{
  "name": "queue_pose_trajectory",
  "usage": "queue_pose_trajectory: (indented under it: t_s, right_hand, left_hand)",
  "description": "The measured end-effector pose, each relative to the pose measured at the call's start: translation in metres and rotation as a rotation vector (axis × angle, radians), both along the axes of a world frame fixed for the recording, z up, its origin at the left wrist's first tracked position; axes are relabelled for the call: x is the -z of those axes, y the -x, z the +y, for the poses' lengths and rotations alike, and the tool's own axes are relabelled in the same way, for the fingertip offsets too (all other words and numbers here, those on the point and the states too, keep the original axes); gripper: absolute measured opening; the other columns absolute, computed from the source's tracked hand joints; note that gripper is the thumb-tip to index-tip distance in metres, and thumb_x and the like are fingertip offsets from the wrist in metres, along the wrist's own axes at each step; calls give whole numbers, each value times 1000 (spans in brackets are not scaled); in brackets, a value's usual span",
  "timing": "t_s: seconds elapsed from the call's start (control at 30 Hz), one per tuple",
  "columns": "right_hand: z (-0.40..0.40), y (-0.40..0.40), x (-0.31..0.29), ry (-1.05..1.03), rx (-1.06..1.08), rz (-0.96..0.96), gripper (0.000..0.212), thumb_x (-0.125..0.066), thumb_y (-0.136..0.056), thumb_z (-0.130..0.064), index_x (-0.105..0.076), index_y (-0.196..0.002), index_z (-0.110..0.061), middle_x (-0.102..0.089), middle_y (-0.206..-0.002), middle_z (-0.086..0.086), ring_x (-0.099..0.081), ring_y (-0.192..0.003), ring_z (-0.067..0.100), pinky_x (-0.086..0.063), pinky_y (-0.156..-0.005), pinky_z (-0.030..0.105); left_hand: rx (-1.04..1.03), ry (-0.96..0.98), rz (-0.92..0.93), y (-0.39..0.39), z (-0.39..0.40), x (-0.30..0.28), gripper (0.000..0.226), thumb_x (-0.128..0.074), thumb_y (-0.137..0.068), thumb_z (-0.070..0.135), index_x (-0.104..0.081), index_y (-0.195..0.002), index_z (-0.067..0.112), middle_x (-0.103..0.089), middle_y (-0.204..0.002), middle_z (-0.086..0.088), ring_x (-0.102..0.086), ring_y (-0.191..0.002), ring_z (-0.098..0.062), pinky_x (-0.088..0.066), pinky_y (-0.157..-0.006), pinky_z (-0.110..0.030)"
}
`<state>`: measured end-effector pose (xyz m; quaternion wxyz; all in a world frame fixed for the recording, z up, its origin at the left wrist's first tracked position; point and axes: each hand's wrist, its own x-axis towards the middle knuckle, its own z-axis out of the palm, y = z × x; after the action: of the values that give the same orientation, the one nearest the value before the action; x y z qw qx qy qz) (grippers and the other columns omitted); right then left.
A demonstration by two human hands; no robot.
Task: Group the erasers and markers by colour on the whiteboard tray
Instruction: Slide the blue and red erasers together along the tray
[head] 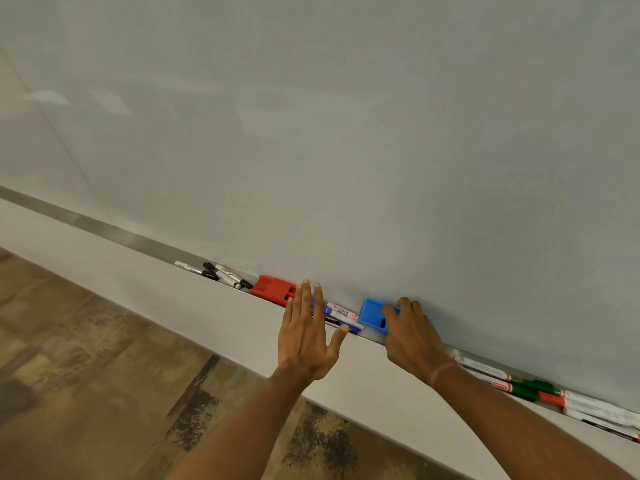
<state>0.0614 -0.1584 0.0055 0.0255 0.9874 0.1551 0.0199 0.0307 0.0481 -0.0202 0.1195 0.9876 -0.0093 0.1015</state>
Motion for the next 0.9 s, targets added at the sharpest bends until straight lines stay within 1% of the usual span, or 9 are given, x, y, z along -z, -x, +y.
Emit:
queue_pose_trajectory:
  t_s: [0.1,0.23,0.37,0.6,0.73,0.9]
  right_hand:
    - [22,-6,-13,-74,-61,-27,46,-59,-83,-24,-42,-126,-18,-48,-117,8,-46,-105,22,-47,-82,30]
    - [59,-9,-23,-173,-151,-40,42,-58,-81,-23,-44,-121,-18,-52,-109,7,-45,-100,22,-49,-80,30]
    - [102,-11,-29,-279,-240,-30,46,-59,-81,-23,-41,-124,-19,-53,-105,5,-46,-96,20,-52,-76,30]
    - [187,-21,-38,-437,-359,-6,46,-63,-81,-22,-41,-122,-17,-54,-101,5,-46,-89,16,-50,-69,28]
    - [243,-32,-37,-465,-432,-10,49,-63,-83,-25,-39,-125,-18,-54,-102,4,-46,-87,14,-47,-72,23]
    - [322,-49,-34,-487,-438,8,47,-62,-84,-26,-44,-125,-15,-57,-103,4,-46,-89,14,-48,-75,24]
  left_hand:
    - [-55,0,-38,5,19,-8,90,-11,-88,73,16,-152,16,20,-160,-6,21,-147,-21,13,-117,-33]
    - [-145,-35,-35,17,52,-18,91,-10,-88,73,17,-152,14,20,-160,-9,19,-148,-24,9,-119,-35]
    - [-245,-29,-43,33,91,-28,90,-11,-89,72,11,-153,13,10,-162,-12,16,-148,-24,7,-120,-37]
    - [-390,-44,-58,47,166,-36,89,-10,-90,71,15,-152,13,15,-161,-12,18,-148,-24,5,-121,-39]
    - [-453,-44,-62,45,216,-33,89,-10,-90,71,17,-152,14,17,-161,-11,20,-148,-23,12,-118,-36]
    - [-485,-34,-57,37,286,-28,87,-11,-91,70,17,-152,14,15,-162,-11,18,-148,-23,12,-117,-35]
